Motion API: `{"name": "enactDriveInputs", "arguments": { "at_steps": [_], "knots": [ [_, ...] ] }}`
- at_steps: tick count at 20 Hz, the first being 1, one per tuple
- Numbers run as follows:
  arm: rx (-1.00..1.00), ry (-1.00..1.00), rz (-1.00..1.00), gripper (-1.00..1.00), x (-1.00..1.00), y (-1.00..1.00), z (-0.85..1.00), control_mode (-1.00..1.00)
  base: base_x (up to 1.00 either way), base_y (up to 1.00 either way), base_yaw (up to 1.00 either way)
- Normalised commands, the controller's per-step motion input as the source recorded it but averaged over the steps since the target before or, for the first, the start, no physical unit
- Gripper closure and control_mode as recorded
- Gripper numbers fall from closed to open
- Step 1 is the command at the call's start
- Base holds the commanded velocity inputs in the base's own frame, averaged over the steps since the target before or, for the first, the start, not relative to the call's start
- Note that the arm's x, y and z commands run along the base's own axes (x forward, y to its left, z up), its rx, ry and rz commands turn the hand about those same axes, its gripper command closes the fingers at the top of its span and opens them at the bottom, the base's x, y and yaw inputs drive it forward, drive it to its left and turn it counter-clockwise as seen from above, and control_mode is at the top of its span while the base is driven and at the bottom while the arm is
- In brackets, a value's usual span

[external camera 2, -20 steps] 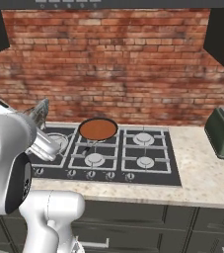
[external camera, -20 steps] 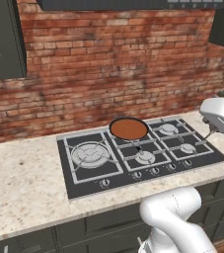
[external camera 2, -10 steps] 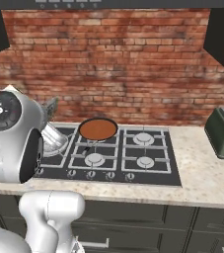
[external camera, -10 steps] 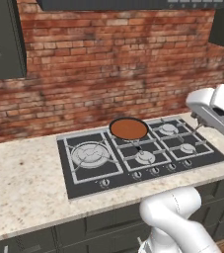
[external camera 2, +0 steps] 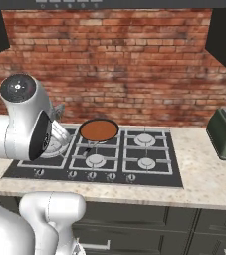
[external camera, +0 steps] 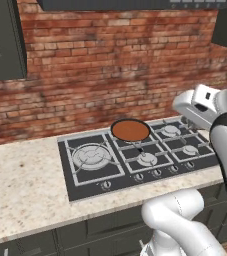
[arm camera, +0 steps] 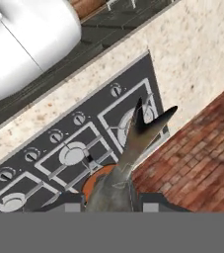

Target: Retrieve the fish from the fridge and place it on the saucepan with marinade on the stove.

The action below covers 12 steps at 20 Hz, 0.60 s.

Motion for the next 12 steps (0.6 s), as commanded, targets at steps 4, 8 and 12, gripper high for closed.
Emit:
{"name": "enactDriveInputs", "arguments": {
  "at_steps": [4, 8, 12],
  "knots": [
    [-0.09, 0.13, 0.0, 1.0, 0.42, 0.02, -0.52, -1.0, 0.0, 0.0, 0.0],
    [-0.02, 0.22, 0.0, 1.0, 0.45, 0.0, -0.31, -1.0, 0.0, 0.0, 0.0],
    [0.0, 0.19, 0.0, 1.0, 0.54, 0.0, -0.33, -1.0, 0.0, 0.0, 0.0]
  ]
}}
